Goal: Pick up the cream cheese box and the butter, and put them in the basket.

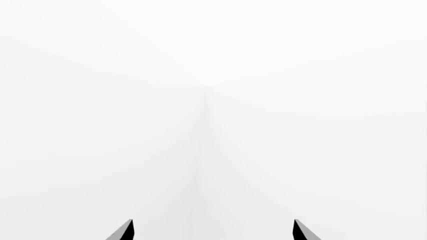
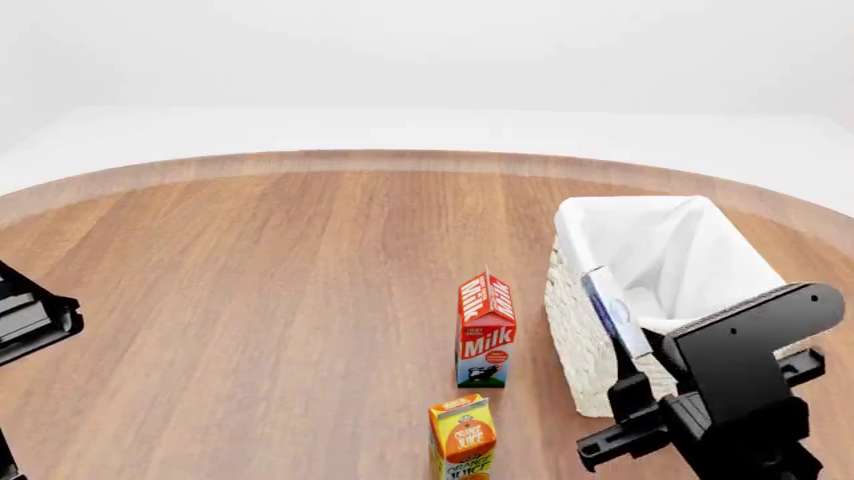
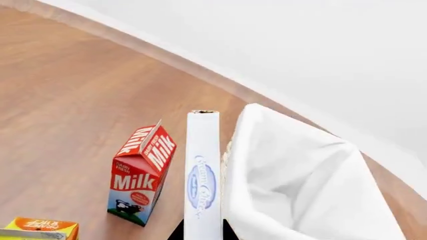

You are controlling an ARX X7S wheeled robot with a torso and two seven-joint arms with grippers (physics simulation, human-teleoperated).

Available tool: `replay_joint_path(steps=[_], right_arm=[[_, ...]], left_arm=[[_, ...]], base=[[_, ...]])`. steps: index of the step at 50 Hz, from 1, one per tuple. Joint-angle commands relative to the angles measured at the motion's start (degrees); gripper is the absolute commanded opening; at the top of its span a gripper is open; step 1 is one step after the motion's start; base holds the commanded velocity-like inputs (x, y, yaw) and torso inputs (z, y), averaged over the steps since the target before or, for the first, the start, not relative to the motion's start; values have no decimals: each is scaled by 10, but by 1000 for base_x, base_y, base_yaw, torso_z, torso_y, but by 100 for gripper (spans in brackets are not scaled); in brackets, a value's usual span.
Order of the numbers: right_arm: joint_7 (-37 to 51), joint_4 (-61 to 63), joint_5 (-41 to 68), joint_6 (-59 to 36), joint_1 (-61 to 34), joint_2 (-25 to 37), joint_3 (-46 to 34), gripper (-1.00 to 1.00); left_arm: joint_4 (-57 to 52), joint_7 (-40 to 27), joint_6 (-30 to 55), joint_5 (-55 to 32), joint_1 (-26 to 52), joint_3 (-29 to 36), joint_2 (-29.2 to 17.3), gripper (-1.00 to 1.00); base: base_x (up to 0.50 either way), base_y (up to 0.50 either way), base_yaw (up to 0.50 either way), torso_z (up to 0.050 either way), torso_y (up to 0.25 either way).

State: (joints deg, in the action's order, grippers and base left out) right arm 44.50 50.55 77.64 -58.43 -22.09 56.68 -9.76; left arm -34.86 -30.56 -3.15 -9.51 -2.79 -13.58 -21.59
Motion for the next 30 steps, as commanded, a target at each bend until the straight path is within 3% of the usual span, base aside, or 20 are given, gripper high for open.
replay_joint_path(steps=[1, 10, 30], right_arm=[[35, 9, 94, -7, -82, 42, 70, -100], [41, -32, 143, -19, -177, 70, 70, -100], [-14, -174, 147, -74, -325, 72, 22, -100]], left_arm=[[-2, 15, 2, 2, 0, -13, 9, 100], [-7, 14, 9, 0, 3, -12, 7, 100], [-4, 12, 12, 3, 6, -5, 4, 100]], base=[[0, 0, 0, 0, 0], [0, 0, 0, 0, 1], [0, 0, 0, 0, 1]])
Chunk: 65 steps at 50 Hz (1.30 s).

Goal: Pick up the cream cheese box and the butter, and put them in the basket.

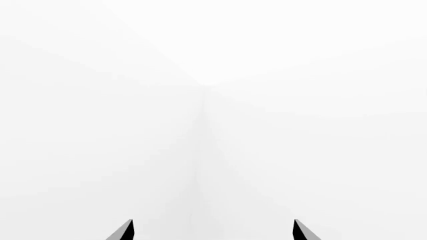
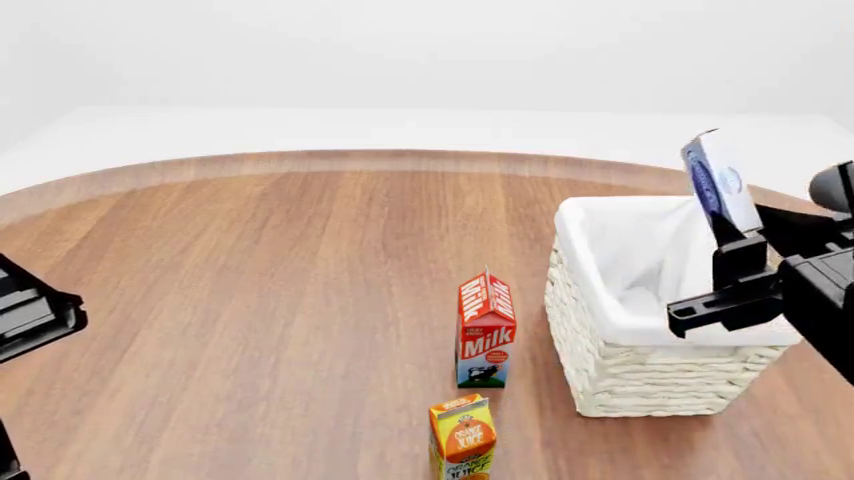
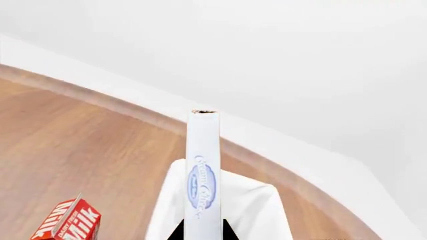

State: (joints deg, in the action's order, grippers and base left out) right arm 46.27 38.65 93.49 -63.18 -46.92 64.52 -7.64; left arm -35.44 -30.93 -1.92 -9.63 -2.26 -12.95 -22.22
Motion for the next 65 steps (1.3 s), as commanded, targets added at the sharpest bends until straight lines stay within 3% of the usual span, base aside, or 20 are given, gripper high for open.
replay_joint_path(steps=[1, 29, 35, 45, 65], right_arm=[[-34, -59, -12, -27, -78, -7, 0, -100], [-93, -274, -67, -83, -207, -93, -96, -100], [-87, -324, -70, -63, -195, -120, -98, -100], [-139, -401, -163, -47, -227, -148, -149, -100], [-197, -428, -216, -19, -173, -162, -204, -100]], left_arm=[[2, 15, 0, 4, 1, -12, 10, 100], [-2, 12, 8, 9, 5, -2, 5, 100], [6, 13, 3, 10, 4, 2, 7, 100], [8, 12, 2, 10, 4, 2, 6, 100], [8, 10, 3, 9, 5, 5, 4, 100]], base=[[0, 0, 0, 0, 0], [0, 0, 0, 0, 0], [0, 0, 0, 0, 0], [0, 0, 0, 0, 1], [0, 0, 0, 0, 1]])
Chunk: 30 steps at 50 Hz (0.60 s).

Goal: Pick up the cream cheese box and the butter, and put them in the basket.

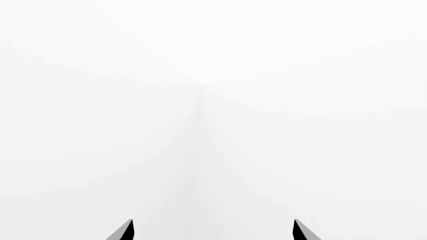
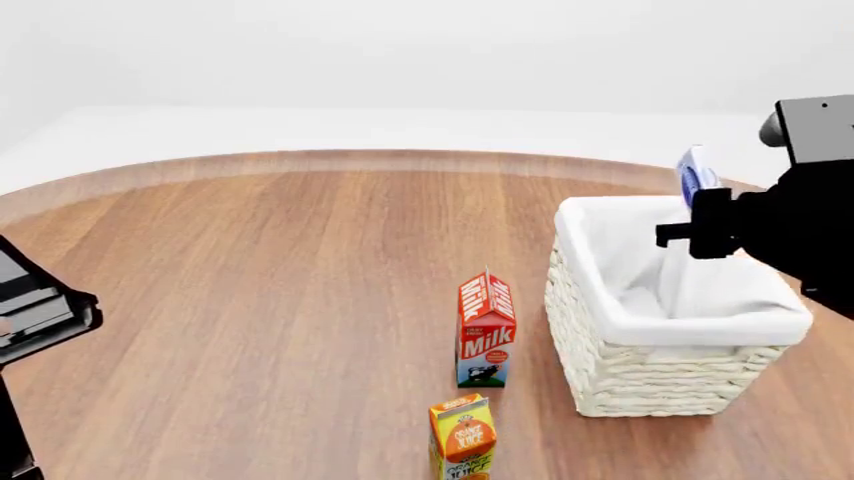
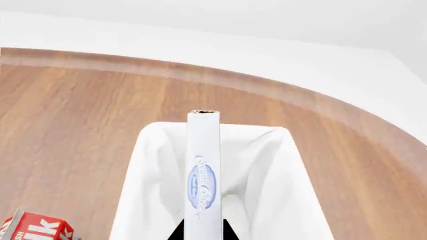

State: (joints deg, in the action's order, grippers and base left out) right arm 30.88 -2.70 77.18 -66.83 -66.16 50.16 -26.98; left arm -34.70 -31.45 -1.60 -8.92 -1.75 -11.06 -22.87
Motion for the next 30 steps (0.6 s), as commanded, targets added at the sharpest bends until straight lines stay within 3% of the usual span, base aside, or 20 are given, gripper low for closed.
replay_joint_path(steps=[1, 30], right_arm=[[-47, -20, -59, 22, 21, -21, -14, -100], [-61, -35, -89, 48, 58, -14, -36, -100]], left_arm=[[1, 15, 0, 2, 0, -14, 10, 100], [3, 12, -3, 0, -3, -14, 8, 100]], base=[[0, 0, 0, 0, 0], [0, 0, 0, 1, 1]])
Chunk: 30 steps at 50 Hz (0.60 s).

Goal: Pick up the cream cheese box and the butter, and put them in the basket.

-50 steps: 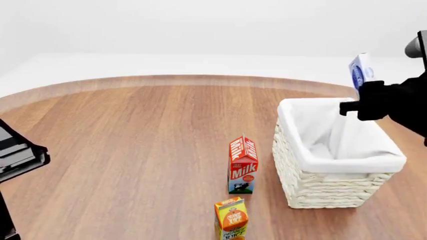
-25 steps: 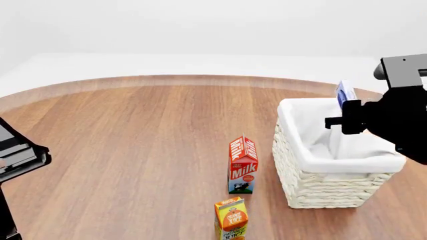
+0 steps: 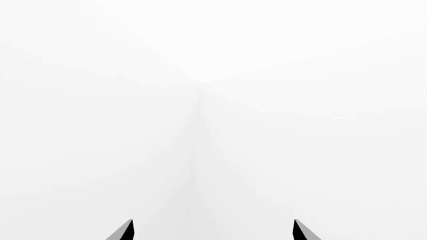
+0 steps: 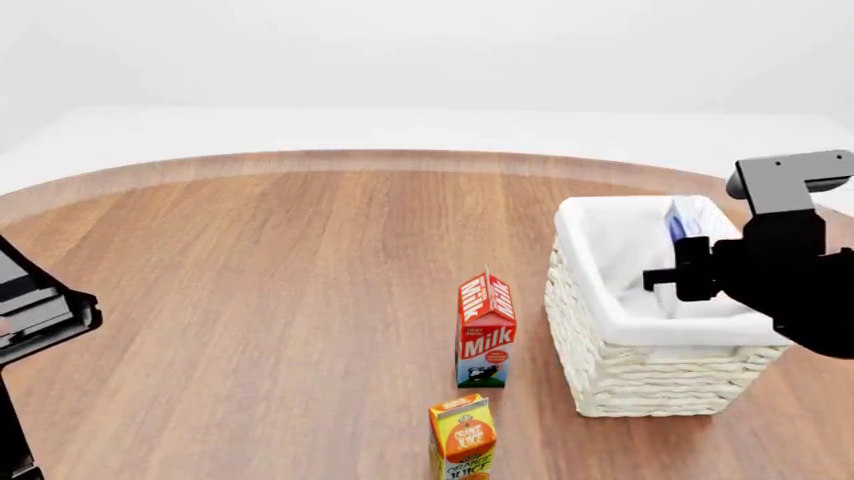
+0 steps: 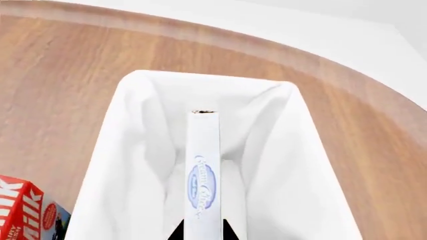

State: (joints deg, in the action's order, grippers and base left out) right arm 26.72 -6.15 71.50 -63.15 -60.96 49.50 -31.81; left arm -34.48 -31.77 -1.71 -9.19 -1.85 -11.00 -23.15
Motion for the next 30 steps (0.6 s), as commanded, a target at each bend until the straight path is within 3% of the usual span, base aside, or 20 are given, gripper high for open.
replay_joint_path(steps=[1, 4, 5, 24, 30], right_arm=[[-20, 0, -33, 11, 7, -8, 12, -100], [-25, 0, -38, 13, 7, -7, 8, -100], [-27, 2, -38, 12, 7, -6, 6, 100], [-30, 14, -37, 9, 2, -1, 3, 100], [-9, 90, 4, -4, 5, 12, 21, 100]], left_arm=[[1, 15, -2, 3, -2, -15, 11, 100], [1, 14, -3, 4, -3, -14, 11, 100], [2, 14, -3, 4, -3, -14, 11, 100], [7, 13, -9, 5, -4, -10, 11, 100], [7, 13, -9, 6, -5, -8, 11, 100]], base=[[0, 0, 0, 0, 0], [0, 0, 0, 0, 0], [0, 0, 0, 0, 10], [0, 0, 0, 0, 0], [0, 0, 0, 0, 0]])
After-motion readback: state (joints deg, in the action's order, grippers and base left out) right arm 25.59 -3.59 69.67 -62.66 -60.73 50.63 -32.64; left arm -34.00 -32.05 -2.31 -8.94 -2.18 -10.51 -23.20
